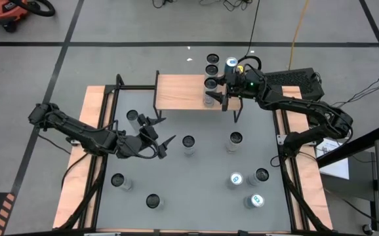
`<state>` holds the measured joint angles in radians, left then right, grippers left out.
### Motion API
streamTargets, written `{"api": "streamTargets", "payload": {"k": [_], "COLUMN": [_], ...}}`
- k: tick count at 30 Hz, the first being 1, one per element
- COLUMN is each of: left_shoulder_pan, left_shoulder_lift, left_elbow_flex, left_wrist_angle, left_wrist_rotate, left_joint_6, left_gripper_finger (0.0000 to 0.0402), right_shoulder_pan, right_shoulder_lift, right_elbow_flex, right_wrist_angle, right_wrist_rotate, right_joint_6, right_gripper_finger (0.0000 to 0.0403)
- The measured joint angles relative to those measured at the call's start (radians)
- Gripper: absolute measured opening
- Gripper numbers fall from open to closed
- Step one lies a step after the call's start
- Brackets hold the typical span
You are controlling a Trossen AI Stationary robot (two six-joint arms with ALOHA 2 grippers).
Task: Place canned beverage on shelf
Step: Put the white yellow soda can on the shelf aligned with the other white yellow soda cans
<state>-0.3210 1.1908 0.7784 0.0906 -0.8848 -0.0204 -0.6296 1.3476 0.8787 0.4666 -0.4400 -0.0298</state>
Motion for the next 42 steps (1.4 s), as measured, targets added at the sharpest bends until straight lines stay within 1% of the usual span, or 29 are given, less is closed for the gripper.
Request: {"api": "streamTargets", "payload": {"k": [7,16,21,25,26,30,33,36,39,42], "left_shoulder_pan": [0.0,0.0,0.0,0.0,0.0,0.0,0.0,0.0,0.0,0.0], "left_shoulder_lift": [0.0,0.0,0.0,0.0,0.0,0.0,0.0,0.0,0.0,0.0], "left_elbow_flex": [0.0,0.0,0.0,0.0,0.0,0.0,0.0,0.0,0.0,0.0], "left_wrist_angle": [0.0,-0.002,-0.003,-0.003,-0.003,-0.004,-0.009,-0.023,-0.021,-0.021], "left_wrist_rotate": [0.0,0.0,0.0,0.0,0.0,0.0,0.0,0.0,0.0,0.0], "left_joint_6": [0.0,0.0,0.004,0.008,0.008,0.009,0.008,0.003,0.003,0.002], "left_gripper_finger": [0.037,0.037,0.037,0.037,0.037,0.037,0.037,0.037,0.037,0.037], "right_shoulder_pan": [0.0,0.009,0.033,0.09,0.112,0.197,0.249,0.309,0.363,0.385], "right_shoulder_lift": [-0.007,-0.032,-0.09,-0.163,-0.18,-0.251,-0.278,-0.273,-0.242,-0.21], "right_elbow_flex": [0.0,0.0,0.0,0.0,0.0,0.0,0.0,-0.001,-0.001,-0.001], "right_wrist_angle": [0.039,0.041,0.045,-0.003,-0.024,-0.129,-0.225,-0.321,-0.383,-0.414], "right_wrist_rotate": [-0.001,-0.005,-0.002,0.001,0.024,0.171,0.179,0.187,0.269,0.349], "right_joint_6": [-0.006,-0.005,0.0,-0.003,-0.016,-0.088,-0.093,-0.093,-0.108,-0.128], "right_gripper_finger": [0.0267,0.0267,0.0267,0.0267,0.0267,0.0267,0.0264,0.0251,0.0233,0.0211]}}
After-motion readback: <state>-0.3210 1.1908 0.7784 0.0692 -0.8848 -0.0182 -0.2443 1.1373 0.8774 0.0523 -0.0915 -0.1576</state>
